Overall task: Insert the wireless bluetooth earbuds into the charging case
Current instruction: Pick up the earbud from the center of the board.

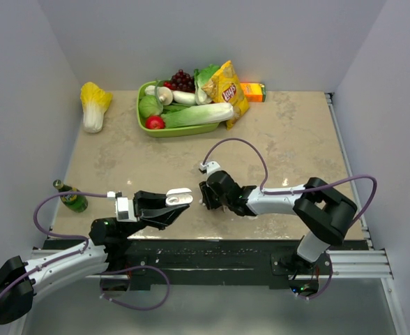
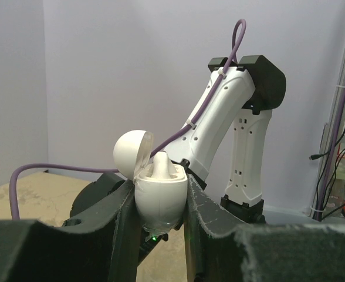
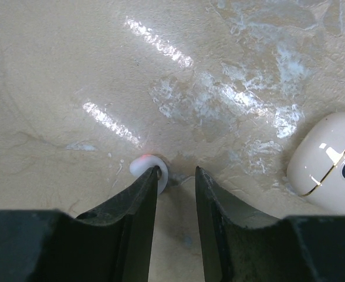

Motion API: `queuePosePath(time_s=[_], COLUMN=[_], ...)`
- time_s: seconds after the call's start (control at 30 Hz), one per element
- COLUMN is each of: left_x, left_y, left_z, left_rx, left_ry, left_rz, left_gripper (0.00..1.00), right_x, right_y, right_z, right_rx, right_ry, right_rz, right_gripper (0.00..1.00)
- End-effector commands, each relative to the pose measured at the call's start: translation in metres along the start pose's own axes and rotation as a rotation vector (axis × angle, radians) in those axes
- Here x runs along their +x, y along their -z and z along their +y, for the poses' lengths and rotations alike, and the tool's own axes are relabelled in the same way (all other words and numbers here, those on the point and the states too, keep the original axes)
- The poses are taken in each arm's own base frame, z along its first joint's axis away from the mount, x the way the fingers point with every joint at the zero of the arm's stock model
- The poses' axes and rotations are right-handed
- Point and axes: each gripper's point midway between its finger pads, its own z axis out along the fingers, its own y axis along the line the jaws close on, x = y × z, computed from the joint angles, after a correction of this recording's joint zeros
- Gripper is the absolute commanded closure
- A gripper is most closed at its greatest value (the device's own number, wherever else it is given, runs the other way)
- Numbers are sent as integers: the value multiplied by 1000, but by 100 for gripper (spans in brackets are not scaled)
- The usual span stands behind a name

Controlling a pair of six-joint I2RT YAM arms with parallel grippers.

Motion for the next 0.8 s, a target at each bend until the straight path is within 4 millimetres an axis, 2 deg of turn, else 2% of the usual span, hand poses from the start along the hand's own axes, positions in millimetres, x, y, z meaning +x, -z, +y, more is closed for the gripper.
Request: queuePosePath(time_s=[0.0,0.37,0.77], left_x=[19,19,19], left_y=[19,19,19], left_z=[3,3,2], left_rx=[-17,-18,-12], left_ry=[-18,-20,-13], left_rz=[27,26,25], left_gripper=[100,100,100], right_x=[-11,-3,14], right_y=[-4,-3,-2], right_z=[8,16,29], right_rx=[-35,-77,-110], right_ry=[4,-4,15], right_rz=[-27,-6,27], right_gripper=[63,62,63])
